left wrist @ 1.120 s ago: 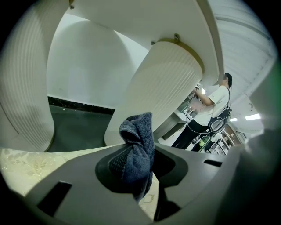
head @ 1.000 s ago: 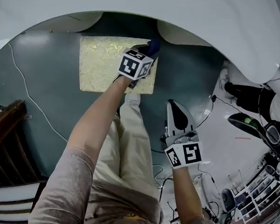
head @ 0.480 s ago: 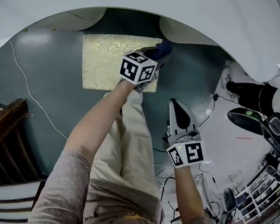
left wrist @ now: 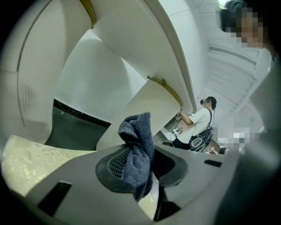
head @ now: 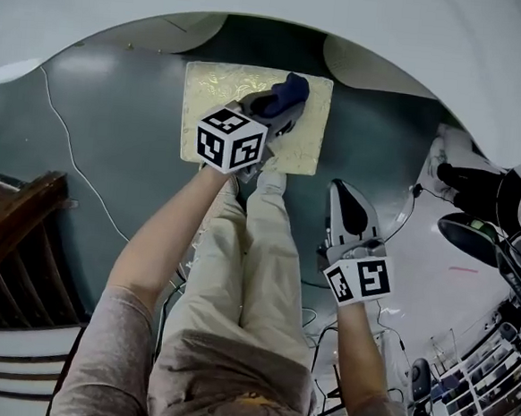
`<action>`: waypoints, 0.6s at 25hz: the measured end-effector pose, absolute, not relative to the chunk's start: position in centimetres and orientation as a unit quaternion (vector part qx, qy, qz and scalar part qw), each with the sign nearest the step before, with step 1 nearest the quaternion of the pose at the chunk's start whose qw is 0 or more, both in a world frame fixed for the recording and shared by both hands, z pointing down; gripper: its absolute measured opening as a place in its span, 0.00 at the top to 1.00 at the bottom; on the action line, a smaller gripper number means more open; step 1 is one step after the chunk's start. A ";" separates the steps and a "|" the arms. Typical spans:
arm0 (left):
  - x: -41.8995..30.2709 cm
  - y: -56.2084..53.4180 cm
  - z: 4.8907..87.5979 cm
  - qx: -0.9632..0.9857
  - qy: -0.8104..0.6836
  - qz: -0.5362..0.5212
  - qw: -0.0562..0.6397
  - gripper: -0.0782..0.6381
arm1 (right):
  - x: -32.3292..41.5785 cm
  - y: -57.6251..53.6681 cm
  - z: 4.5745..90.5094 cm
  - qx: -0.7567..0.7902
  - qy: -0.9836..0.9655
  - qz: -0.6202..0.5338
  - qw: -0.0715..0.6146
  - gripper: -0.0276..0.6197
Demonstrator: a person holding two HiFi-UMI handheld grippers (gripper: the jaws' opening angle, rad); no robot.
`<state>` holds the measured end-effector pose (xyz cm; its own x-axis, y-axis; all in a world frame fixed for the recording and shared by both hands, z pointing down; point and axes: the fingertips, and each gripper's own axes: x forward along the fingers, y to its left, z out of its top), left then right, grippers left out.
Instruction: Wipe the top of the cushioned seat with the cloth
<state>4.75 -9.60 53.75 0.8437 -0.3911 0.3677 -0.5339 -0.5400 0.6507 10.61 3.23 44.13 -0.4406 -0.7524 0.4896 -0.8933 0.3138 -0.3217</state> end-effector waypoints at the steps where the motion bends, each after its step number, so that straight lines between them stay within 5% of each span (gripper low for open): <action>1: 3.6 -9.7 53.7 0.870 -0.273 0.087 0.401 0.75 | 10.4 3.0 44.2 0.513 -0.801 0.282 0.125 0.95; 15: -16.4 -7.8 55.6 0.814 -0.402 0.099 0.407 0.75 | 8.4 2.0 45.4 0.495 -0.811 0.284 0.131 0.95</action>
